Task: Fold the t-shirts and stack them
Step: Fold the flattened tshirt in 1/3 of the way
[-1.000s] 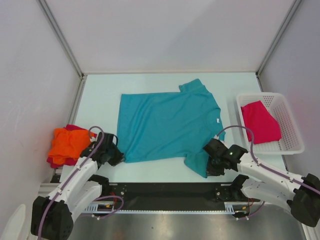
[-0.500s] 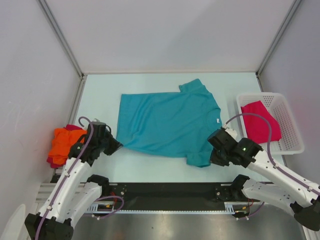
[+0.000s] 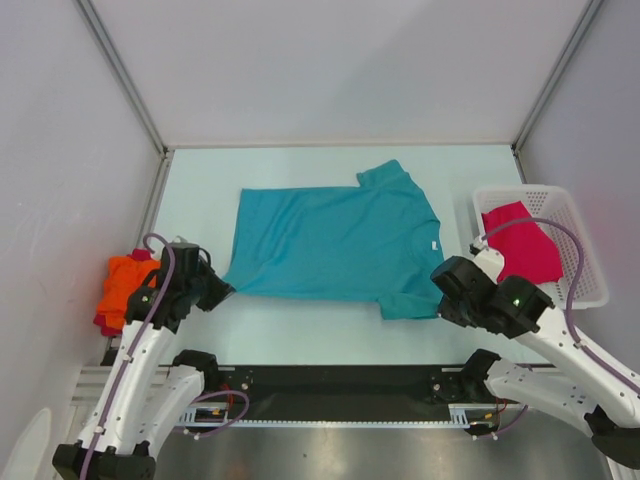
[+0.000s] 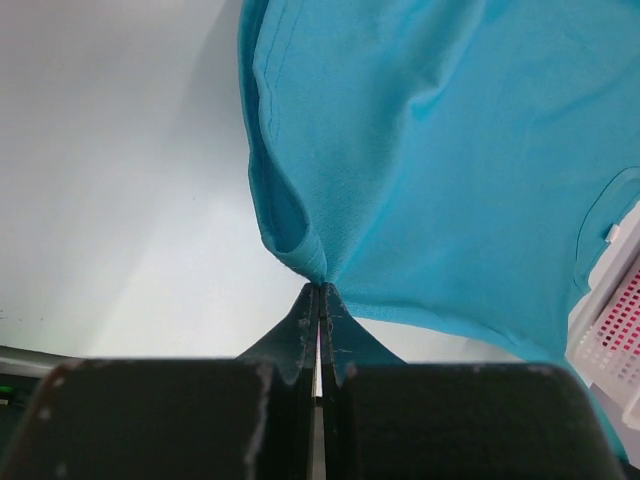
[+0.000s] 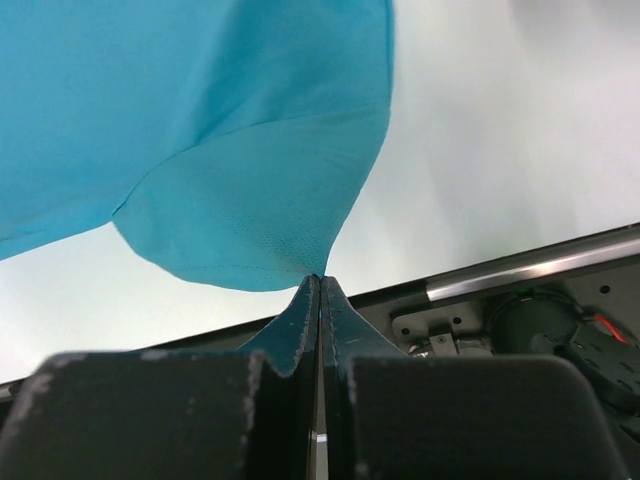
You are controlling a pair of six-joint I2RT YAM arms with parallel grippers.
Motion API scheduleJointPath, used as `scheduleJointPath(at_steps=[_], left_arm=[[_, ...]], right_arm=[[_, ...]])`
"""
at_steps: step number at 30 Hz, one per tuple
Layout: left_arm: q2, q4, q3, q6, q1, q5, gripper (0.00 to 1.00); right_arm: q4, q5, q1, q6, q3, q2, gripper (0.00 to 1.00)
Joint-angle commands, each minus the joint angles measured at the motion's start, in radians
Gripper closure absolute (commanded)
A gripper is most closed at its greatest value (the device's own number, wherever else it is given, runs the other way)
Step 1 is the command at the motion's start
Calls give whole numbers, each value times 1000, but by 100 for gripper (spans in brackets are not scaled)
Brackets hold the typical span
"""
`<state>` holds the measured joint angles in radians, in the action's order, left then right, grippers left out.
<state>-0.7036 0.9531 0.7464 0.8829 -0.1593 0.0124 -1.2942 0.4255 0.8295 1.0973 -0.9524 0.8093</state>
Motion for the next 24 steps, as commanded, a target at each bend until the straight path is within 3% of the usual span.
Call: scheduleJointPath(at_steps=[1,7,13,17,24], left_arm=[[1,-7,15,-32,18,23,100],[-75,-105,2,-59,33,64,100],[-266,-237,68,-104,90,127,100],[-436,-306,140,-140,138,153,100],[-629,-369,243,-157,199,218,100]], right_arm=[[-27,64,5,24,-20,4,100],[122,69,-29,-133,-23,132,100],[424,-56,-248,-318,-14,276,100],[490,-82,-367,-424,-88,392,100],[562,-96,-463,-490,-155,534,100]])
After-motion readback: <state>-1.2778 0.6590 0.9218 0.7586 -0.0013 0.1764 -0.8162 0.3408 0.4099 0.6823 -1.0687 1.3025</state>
